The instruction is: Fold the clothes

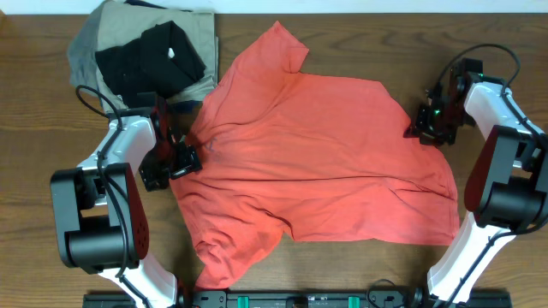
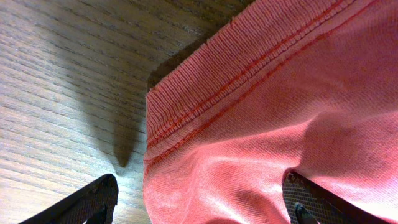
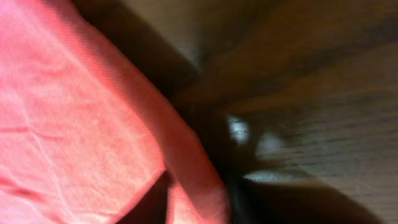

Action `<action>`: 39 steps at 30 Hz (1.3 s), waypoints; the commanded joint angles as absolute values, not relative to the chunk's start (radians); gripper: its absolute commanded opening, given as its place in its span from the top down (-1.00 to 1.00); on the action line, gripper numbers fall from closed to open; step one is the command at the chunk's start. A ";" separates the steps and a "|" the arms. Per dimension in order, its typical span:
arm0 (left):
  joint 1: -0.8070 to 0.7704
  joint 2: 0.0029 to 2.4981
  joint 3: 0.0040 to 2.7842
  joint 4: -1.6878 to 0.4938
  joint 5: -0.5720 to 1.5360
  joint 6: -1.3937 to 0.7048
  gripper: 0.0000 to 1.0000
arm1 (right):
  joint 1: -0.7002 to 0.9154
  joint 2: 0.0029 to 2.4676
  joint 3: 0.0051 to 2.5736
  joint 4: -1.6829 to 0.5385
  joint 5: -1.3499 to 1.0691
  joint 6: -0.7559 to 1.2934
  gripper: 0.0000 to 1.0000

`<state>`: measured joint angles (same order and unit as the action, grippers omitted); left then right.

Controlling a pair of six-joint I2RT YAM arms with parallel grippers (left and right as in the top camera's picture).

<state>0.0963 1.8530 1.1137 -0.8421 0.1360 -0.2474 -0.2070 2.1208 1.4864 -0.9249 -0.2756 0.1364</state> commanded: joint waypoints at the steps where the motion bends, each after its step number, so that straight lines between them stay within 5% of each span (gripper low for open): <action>1: 0.101 1.831 1.105 -0.848 0.146 -0.249 -0.72 | -0.207 2.127 1.480 -0.918 -0.253 0.134 0.76; 5: 0.101 1.831 1.105 -0.849 0.146 -0.249 -0.71 | -0.229 2.127 1.509 -0.921 -0.224 0.157 0.98; 18: 0.082 1.821 1.108 -0.867 0.158 -0.249 -0.79 | -0.342 2.127 1.857 -1.005 -0.212 0.191 0.98; 30: -0.123 1.629 1.117 -0.863 0.169 -0.292 -0.92 | -0.365 2.127 1.922 -0.921 0.076 0.266 0.97; 32: -0.146 1.619 1.117 -0.865 0.176 -0.295 -0.95 | -0.380 2.127 1.937 -0.935 0.086 0.277 0.75; 33: -0.157 1.618 1.117 -0.867 0.176 -0.295 -0.96 | -0.389 2.127 1.949 -0.950 0.085 0.286 0.47; 34: -0.165 1.618 1.117 -0.870 0.176 -0.300 -0.98 | -0.396 2.127 1.960 -0.966 0.077 0.292 0.09; 35: -0.173 1.620 1.117 -0.873 0.176 -0.307 -0.99 | -0.406 2.127 1.977 -0.990 0.061 0.292 -0.66; 36: -0.179 1.620 1.117 -0.877 0.176 -0.313 -1.00 | -0.415 2.127 1.992 -1.012 0.050 0.292 -0.99; 39: -0.198 1.619 1.117 -0.887 0.176 -0.313 -1.00 | -0.441 2.127 2.048 -1.096 0.017 0.296 -0.98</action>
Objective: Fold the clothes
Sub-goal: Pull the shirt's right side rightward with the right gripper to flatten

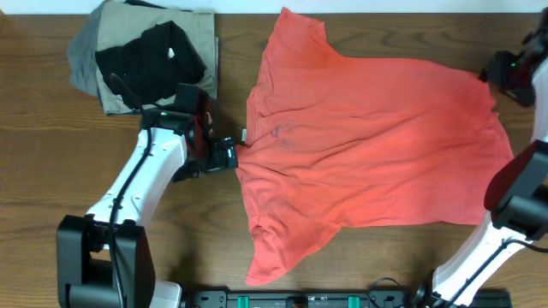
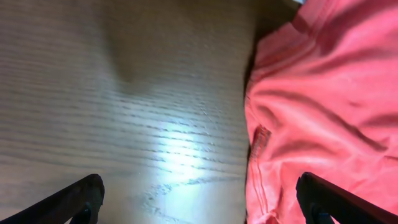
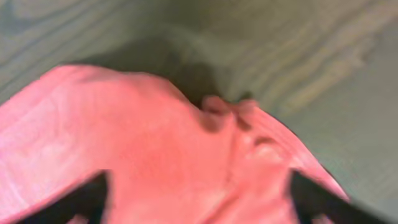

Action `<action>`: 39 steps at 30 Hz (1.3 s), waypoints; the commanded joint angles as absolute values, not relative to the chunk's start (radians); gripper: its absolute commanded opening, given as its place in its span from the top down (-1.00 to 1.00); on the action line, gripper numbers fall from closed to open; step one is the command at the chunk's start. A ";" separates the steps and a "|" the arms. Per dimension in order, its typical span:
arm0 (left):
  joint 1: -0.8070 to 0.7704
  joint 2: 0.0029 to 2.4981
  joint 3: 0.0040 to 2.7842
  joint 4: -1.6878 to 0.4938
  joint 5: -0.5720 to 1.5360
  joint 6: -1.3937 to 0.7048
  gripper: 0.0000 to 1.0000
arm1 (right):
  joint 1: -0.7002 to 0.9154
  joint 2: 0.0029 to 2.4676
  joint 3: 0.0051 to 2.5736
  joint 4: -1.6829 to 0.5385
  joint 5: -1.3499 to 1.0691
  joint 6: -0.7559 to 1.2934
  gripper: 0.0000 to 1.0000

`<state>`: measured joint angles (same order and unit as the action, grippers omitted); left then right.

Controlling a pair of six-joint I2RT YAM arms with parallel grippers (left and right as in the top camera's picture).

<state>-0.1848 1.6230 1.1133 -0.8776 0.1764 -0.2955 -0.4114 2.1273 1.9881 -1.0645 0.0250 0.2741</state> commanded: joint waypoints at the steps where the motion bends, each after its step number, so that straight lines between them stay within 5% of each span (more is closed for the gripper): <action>1: -0.205 1.619 1.117 -0.894 0.177 -0.313 -1.00 | -0.452 2.127 2.077 -1.141 0.001 0.306 -0.98; 10: -0.244 1.527 1.117 -1.021 0.221 -0.313 -1.00 | -0.479 2.086 2.233 -1.431 -0.231 0.318 -0.98; 22: -0.249 1.303 1.117 -1.228 0.260 -0.324 -1.00 | -0.480 1.986 2.230 -1.696 -0.197 0.329 -0.98; 31: -0.298 1.215 1.081 -1.352 0.308 -0.345 -1.00 | -0.470 1.798 1.989 -1.662 -0.101 0.344 -0.98; 39: -0.477 1.217 0.861 -1.093 0.408 -0.537 -1.00 | -0.474 1.596 1.606 -1.461 -0.125 0.378 -0.98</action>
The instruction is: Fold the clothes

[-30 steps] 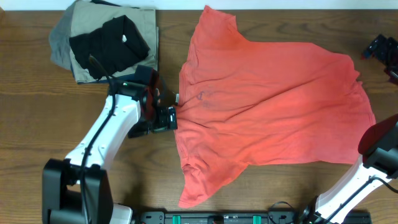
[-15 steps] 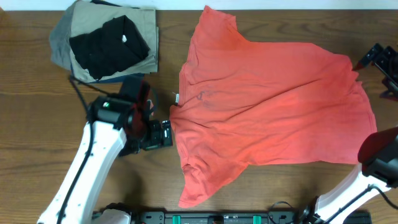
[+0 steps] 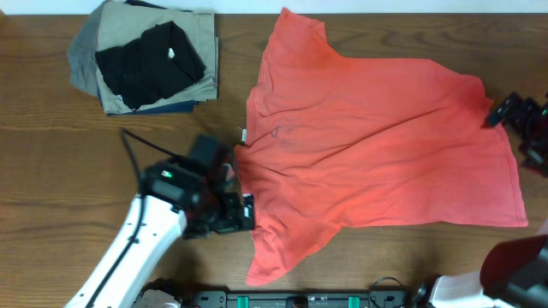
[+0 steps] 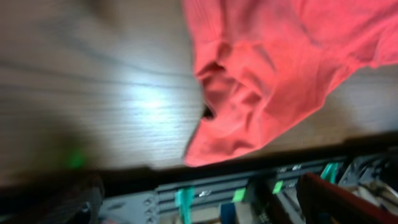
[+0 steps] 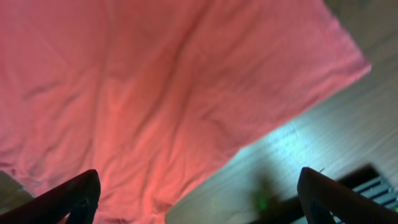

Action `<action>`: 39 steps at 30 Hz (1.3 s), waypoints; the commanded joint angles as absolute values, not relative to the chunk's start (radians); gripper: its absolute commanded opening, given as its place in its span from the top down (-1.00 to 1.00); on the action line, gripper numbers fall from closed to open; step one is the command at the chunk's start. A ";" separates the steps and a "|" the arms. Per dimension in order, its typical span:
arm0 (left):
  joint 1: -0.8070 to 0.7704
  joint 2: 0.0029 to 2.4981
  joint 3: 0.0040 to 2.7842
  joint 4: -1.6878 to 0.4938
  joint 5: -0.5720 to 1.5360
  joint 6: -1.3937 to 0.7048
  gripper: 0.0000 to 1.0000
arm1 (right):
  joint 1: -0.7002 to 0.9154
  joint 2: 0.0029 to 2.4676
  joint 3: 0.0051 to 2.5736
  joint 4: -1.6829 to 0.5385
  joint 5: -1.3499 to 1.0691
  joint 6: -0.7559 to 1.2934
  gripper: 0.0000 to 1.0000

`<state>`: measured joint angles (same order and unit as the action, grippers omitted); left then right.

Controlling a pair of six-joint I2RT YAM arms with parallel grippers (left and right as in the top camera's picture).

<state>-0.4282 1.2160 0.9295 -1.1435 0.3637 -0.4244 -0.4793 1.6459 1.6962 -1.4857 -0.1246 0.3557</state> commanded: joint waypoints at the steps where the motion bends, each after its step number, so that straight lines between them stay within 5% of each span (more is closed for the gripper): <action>1: -0.492 1.219 0.836 -1.060 0.409 -0.556 -0.99 | -0.472 1.585 1.568 -1.445 -0.131 0.377 -0.99; 25: -0.743 1.536 0.754 -0.749 0.408 -0.715 -0.74 | -0.480 1.573 1.245 -1.241 -0.070 0.439 -0.99; 30: -0.743 1.549 0.754 -0.736 0.407 -0.707 -0.18 | -0.487 1.573 1.215 -1.226 -0.037 0.486 -0.98; 35: -0.743 1.549 0.754 -0.735 0.407 -0.684 0.14 | -0.488 1.573 1.190 -1.208 -0.034 0.487 -0.99; 39: -0.743 1.549 0.754 -0.735 0.407 -0.673 0.88 | -0.488 1.573 1.178 -1.199 -0.029 0.486 -0.98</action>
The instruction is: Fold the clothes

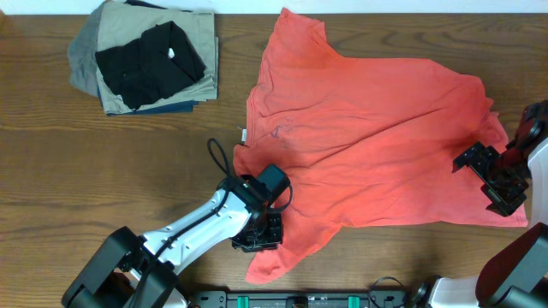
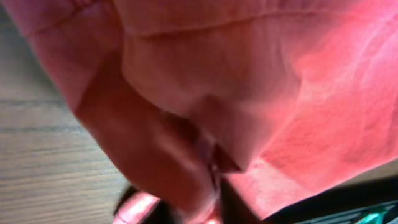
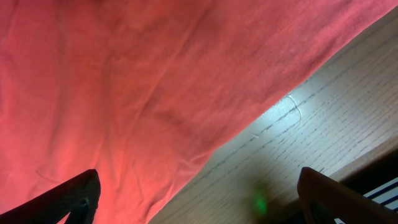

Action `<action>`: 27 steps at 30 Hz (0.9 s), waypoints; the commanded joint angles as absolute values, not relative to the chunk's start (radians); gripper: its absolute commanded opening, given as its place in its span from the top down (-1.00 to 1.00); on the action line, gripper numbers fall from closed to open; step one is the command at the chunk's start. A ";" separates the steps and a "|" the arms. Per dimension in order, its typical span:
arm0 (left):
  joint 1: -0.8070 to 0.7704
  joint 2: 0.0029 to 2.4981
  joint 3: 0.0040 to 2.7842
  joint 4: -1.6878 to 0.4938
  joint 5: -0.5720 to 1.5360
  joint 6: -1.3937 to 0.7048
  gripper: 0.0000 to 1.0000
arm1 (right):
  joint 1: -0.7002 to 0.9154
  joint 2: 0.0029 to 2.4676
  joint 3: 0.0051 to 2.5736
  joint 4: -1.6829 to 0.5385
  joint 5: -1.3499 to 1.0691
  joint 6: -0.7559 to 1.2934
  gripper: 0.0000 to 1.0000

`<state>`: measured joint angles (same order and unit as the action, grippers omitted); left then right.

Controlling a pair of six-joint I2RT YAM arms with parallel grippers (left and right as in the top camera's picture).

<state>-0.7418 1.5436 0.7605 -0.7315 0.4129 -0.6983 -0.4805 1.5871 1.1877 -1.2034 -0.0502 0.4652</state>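
A red T-shirt (image 1: 377,145) lies spread flat on the wooden table (image 1: 77,171), collar to the left and hem to the right. My left gripper (image 1: 261,229) sits on the shirt's lower sleeve. In the left wrist view the red cloth (image 2: 280,74) fills the frame, bunched where the left gripper (image 2: 211,193) is shut on it. My right gripper (image 1: 488,180) hovers open over the hem near the lower right corner. The right wrist view has shirt cloth (image 3: 124,81) under the open right gripper (image 3: 208,208), with bare wood beside it.
A pile of folded clothes (image 1: 145,60), black on khaki and grey, sits at the back left. The black rail (image 1: 300,299) runs along the table's front edge, close to the lower sleeve.
My left gripper was open beside the lower sleeve; now it is on the sleeve and shut on its cloth. My right gripper moved from the shirt's right edge toward the lower right hem, still open.
At first the shirt lay skewed and rumpled mid-table with a gripper at each side edge. Then it lay flat further back and right. Both grippers then stood open and off it. Now the left grips the lower sleeve and the right hovers over the hem.
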 commanded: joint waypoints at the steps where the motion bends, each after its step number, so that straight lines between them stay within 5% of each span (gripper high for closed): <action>1: -0.743 1.548 0.754 -0.735 0.407 -0.669 0.88 | -0.489 1.573 1.178 -1.199 -0.029 0.487 -0.98; 15: -0.710 1.382 0.775 -0.786 0.369 -0.666 0.88 | -0.706 1.573 1.121 -1.142 0.059 0.606 -0.99; 27: -0.710 1.376 0.775 -0.807 0.370 -0.623 0.88 | -0.811 1.573 0.923 -0.837 0.041 0.606 -0.99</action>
<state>-0.7143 1.3842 0.7612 -0.8040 0.3859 -0.6640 -0.7952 1.5864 0.9451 -0.8707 0.0364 0.5922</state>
